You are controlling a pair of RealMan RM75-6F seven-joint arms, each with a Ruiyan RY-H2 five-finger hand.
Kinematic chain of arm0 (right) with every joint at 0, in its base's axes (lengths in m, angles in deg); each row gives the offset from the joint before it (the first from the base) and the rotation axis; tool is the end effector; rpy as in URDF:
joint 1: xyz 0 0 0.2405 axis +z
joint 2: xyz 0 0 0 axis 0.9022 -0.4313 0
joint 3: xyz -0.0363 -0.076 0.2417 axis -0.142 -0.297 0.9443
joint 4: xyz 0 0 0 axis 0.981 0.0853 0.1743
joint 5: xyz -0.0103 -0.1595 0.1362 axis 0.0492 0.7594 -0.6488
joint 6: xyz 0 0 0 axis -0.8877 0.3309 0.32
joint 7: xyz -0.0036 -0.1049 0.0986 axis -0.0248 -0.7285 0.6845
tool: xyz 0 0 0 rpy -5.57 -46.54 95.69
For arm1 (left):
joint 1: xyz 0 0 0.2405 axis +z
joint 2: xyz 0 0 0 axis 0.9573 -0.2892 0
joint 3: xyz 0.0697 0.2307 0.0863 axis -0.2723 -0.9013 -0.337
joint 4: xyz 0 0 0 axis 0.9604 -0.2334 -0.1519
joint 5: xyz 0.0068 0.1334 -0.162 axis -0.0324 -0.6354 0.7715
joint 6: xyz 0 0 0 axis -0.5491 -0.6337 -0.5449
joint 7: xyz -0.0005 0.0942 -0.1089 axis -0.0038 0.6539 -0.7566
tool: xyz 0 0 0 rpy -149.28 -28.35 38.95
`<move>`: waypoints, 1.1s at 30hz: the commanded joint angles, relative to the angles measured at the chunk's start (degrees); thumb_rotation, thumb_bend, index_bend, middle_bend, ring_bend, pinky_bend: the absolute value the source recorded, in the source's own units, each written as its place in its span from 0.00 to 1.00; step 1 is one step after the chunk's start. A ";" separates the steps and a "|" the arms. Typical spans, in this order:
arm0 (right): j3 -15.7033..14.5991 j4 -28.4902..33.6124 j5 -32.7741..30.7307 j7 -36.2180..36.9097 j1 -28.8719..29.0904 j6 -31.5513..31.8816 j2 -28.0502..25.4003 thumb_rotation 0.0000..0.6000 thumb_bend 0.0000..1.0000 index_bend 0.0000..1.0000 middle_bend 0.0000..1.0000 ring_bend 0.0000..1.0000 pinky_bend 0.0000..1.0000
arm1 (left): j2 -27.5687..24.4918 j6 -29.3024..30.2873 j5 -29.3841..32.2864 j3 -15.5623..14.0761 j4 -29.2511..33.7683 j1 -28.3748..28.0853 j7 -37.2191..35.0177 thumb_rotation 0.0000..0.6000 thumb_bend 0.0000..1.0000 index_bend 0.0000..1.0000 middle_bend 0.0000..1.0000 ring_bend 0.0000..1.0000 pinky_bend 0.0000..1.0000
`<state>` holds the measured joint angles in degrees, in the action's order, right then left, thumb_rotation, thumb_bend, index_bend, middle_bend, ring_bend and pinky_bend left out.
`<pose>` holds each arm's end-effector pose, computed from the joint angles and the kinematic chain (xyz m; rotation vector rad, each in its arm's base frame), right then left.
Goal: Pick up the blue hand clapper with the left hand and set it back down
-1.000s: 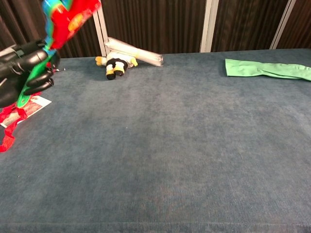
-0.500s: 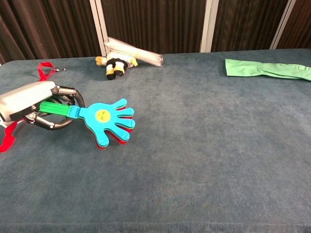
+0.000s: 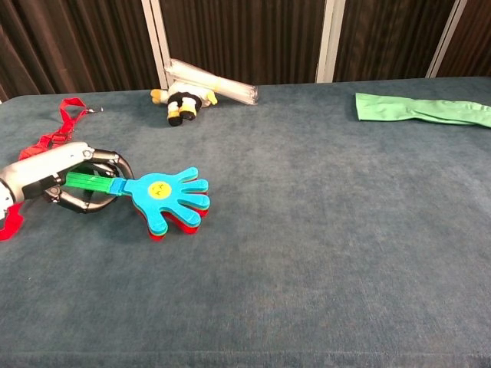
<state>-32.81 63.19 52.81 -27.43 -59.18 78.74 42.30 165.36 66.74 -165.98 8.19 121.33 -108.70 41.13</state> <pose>-0.2997 -0.1675 0.1476 1.5038 -1.0169 0.9292 -0.2565 0.3371 -0.0122 -1.8421 -1.2413 -1.2098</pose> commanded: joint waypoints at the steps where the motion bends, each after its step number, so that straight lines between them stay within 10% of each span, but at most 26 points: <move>1: 0.06 -0.02 -0.06 -0.08 0.01 0.00 0.04 1.00 0.15 0.00 0.00 0.00 0.00 | -2.40 -2.93 1.85 -0.24 3.12 -0.41 -2.06 1.00 0.39 0.00 0.05 0.00 0.11; 9: 0.03 0.12 0.02 -0.43 -0.07 0.11 0.16 1.00 0.15 0.00 0.00 0.00 0.00 | -4.80 -1.02 1.80 -0.15 5.92 0.18 3.92 1.00 0.39 0.00 0.01 0.00 0.03; 23: 0.23 0.47 0.10 -1.42 -0.74 1.48 -0.05 1.00 0.15 0.00 0.00 0.00 0.00 | -19.97 24.52 3.44 -2.11 31.85 18.47 44.52 1.00 0.38 0.04 0.00 0.00 0.02; 33: 2.01 0.44 -3.15 -6.76 -1.57 2.83 1.21 1.00 0.15 0.00 0.00 0.00 0.00 | -20.64 28.91 7.04 -1.70 36.33 25.60 50.71 1.00 0.37 0.00 0.00 0.00 0.02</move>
<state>-30.98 63.54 49.81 -33.96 -60.59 81.36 43.40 145.61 96.23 -159.72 6.25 156.84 -83.79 90.59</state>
